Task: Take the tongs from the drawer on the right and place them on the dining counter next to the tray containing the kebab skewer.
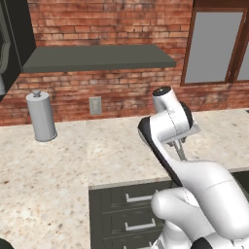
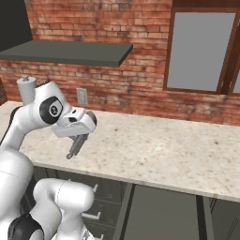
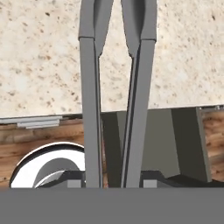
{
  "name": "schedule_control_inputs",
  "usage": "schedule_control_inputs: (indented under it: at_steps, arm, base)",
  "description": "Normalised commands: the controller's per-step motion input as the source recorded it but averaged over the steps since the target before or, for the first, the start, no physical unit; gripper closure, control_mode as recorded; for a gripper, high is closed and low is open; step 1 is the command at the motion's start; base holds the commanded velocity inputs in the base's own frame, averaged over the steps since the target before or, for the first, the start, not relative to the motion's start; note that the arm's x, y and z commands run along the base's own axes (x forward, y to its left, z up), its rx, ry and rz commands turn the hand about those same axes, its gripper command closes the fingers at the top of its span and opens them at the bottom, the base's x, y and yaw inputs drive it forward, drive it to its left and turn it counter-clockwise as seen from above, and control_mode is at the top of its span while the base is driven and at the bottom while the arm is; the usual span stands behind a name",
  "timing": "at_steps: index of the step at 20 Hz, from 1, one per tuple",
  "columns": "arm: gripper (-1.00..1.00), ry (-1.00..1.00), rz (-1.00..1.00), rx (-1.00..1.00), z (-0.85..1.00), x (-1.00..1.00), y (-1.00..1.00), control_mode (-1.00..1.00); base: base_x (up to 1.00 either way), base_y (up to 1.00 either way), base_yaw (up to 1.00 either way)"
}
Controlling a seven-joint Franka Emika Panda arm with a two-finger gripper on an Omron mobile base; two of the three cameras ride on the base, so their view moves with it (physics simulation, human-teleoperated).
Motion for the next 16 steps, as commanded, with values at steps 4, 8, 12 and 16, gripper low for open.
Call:
schedule_control_inputs:
  at_steps: [4,8,12,16]
  arm:
    - [1.0,-0.07,0.12,0.15,0.41,0.21,0.14,-1.0]
    - [1.0,-0.03,0.14,0.13,0.02,0.23,0.21,-1.0]
    - [1.0,-0.04,0.15,0.12,0.0,0.11,0.2,-1.0]
    - [1.0,-0.08,0.16,0.11,0.0,0.0,0.13,-1.0]
  base:
    - [0.0,0.0,0.0]
    - [0.0,0.0,0.0]
    - [0.0,0.0,0.0]
    - [0.0,0.0,0.0]
